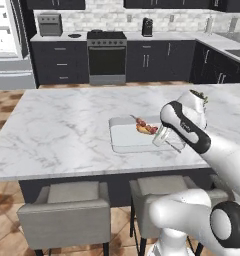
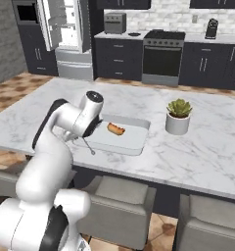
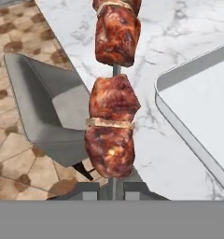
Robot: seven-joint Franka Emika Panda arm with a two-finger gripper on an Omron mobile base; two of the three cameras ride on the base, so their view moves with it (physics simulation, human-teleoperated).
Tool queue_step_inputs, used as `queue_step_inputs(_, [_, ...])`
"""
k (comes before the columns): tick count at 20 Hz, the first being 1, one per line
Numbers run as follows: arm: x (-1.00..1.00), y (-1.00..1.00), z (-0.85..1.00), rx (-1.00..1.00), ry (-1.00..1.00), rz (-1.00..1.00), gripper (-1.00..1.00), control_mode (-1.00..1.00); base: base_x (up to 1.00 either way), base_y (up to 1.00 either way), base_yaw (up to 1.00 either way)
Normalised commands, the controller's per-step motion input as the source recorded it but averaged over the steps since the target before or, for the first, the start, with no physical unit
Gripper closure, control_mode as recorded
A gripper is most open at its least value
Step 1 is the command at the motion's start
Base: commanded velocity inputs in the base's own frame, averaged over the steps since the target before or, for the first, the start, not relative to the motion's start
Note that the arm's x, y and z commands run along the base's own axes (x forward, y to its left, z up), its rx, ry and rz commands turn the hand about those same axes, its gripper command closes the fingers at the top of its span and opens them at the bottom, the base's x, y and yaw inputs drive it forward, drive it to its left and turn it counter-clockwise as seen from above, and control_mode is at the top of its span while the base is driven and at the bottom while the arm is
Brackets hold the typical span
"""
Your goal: Place the cold items (eggplant and bell pepper) from the fridge in one tupperware on the dining counter. Place the warm items (hot dog and kebab skewer) in the stove area in another tupperware.
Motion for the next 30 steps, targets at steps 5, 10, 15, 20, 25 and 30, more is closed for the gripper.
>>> queue_step_inputs(5, [0.99,-0.23,-0.13,0.0,0.27,0.17,1.0,-1.0,0.0,0.0,0.0])
queue_step_inputs(10, [0.9,-0.07,-0.26,-0.03,0.02,0.24,1.0,-1.0,0.0,0.0,0.0])
queue_step_inputs(15, [0.78,0.0,-0.47,-0.13,0.0,0.22,1.0,-1.0,0.0,0.0,0.0])
queue_step_inputs(20, [0.51,0.08,-0.55,-0.18,0.0,0.11,1.0,-1.0,0.0,0.0,0.0])
queue_step_inputs(25, [0.21,0.08,-0.4,-0.12,0.0,0.0,1.0,-1.0,0.0,0.0,0.0])
queue_step_inputs(30, [0.18,0.06,-0.36,-0.08,-0.01,-0.03,1.0,-1.0,0.0,0.0,0.0])
